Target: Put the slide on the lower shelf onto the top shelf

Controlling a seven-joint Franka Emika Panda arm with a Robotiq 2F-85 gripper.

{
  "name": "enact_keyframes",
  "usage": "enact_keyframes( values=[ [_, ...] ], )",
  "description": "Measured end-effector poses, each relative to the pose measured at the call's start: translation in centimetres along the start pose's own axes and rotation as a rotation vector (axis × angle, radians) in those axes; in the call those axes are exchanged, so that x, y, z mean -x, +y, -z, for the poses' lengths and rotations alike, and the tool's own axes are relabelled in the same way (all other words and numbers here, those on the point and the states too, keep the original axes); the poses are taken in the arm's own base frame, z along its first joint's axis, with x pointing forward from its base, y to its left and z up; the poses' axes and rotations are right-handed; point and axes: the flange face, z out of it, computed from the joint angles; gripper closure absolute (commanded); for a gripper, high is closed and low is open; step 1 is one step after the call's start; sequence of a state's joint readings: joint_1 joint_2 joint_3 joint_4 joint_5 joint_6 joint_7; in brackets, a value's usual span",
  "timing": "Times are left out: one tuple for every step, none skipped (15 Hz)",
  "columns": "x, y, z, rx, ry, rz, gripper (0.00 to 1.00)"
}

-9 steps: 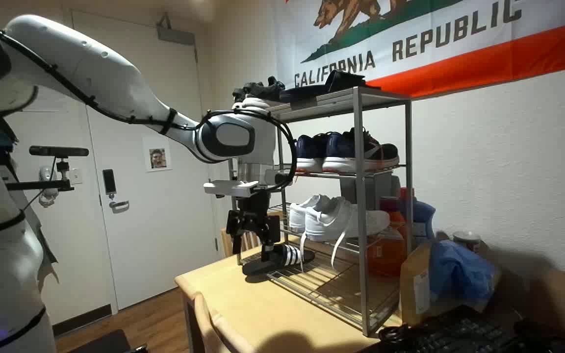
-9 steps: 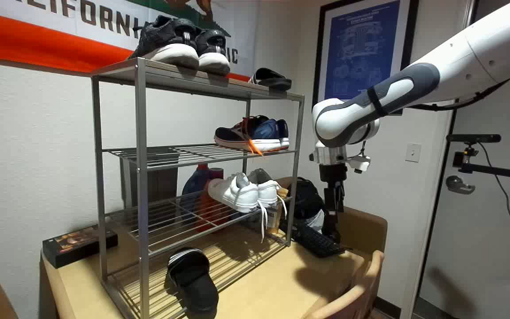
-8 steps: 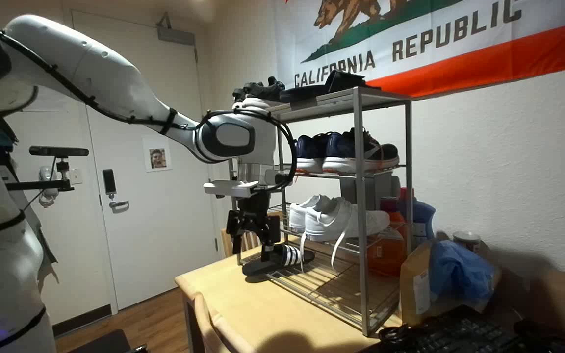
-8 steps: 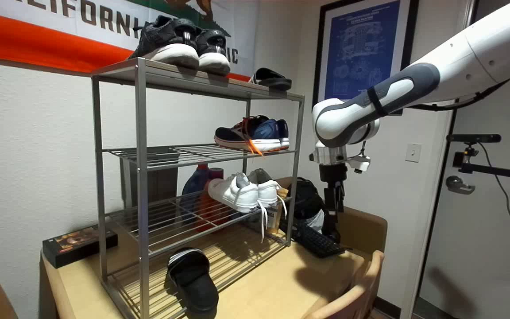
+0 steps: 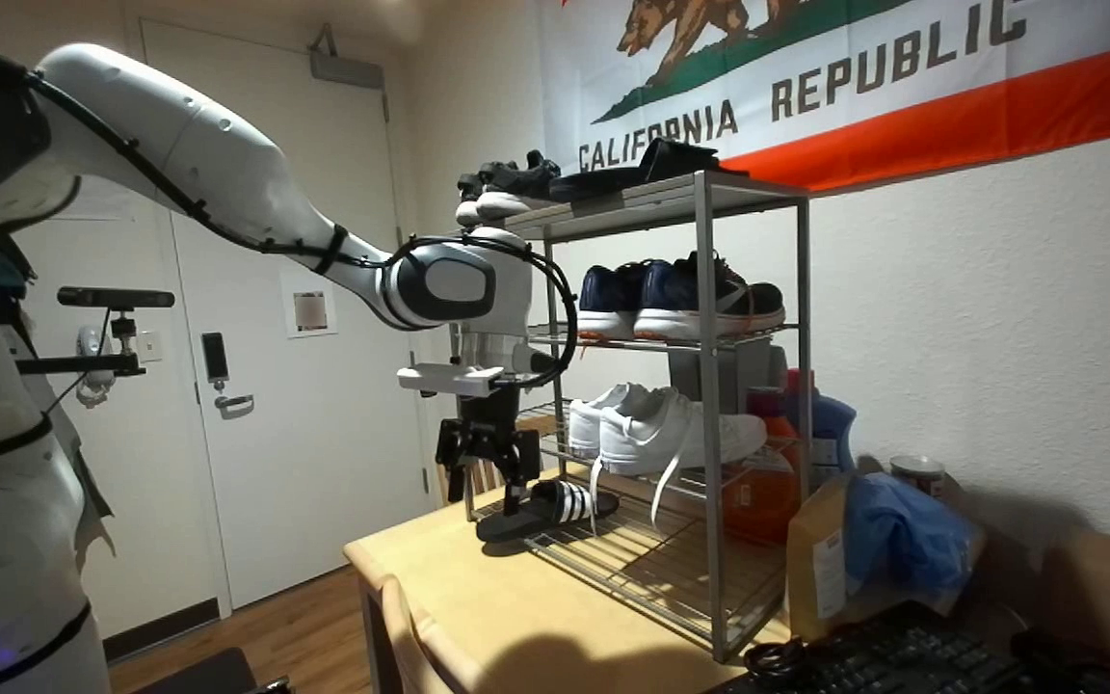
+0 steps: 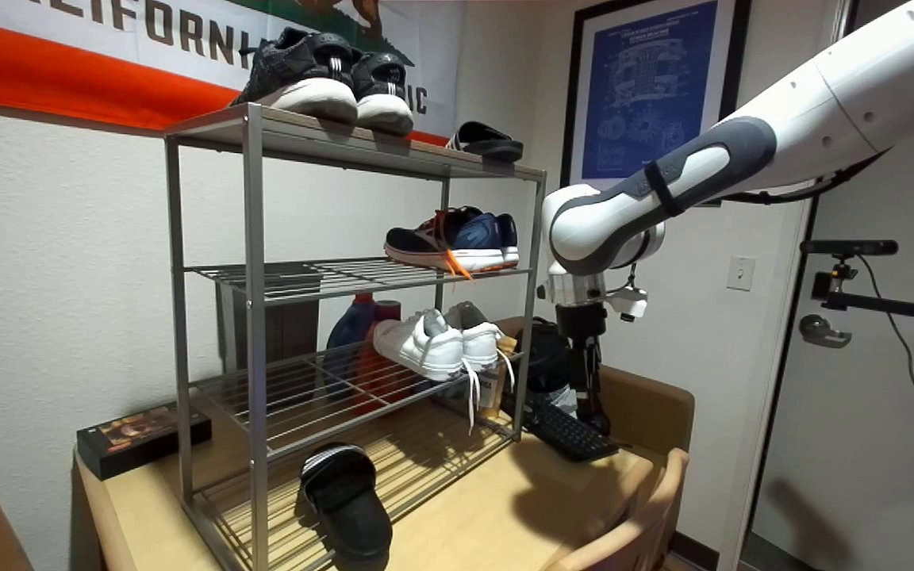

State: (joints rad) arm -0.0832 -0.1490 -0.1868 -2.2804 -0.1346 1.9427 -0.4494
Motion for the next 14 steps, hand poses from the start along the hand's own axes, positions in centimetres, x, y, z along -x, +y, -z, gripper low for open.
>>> enact_keyframes(
  values=[
    [-0.1, 0.0, 0.0, -0.002, 0.004, 0.003, 0.0],
    [-0.1, 0.0, 0.0, -0.008, 0.01, 0.012, 0.0],
    [-0.1, 0.0, 0.0, -0.025, 0.019, 0.026, 0.0],
    [-0.2, 0.0, -0.1, -0.033, 0.026, 0.039, 0.0],
    [-0.4, -0.3, -0.1, -0.031, 0.027, 0.055, 0.0],
    [-0.8, -0.7, -0.1, -0.026, 0.028, 0.076, 0.0],
    [-1.2, -1.5, -0.1, -0.024, 0.027, 0.103, 0.0],
    [-1.8, -2.4, -0.2, -0.032, 0.028, 0.134, 0.0],
    [-2.3, -3.3, -0.4, -0.051, 0.033, 0.17, 0.0],
    [-2.8, -4.3, -0.7, -0.087, 0.04, 0.211, 0.0],
    [-3.2, -5.1, -1.2, -0.13, 0.044, 0.251, 0.0],
    [-3.5, -5.8, -1.8, -0.167, 0.039, 0.291, 0.0],
    [-3.7, -6.1, -2.3, -0.178, 0.025, 0.324, 0.0],
    [-3.9, -6.2, -2.7, -0.182, 0.016, 0.327, 0.0]
  ],
)
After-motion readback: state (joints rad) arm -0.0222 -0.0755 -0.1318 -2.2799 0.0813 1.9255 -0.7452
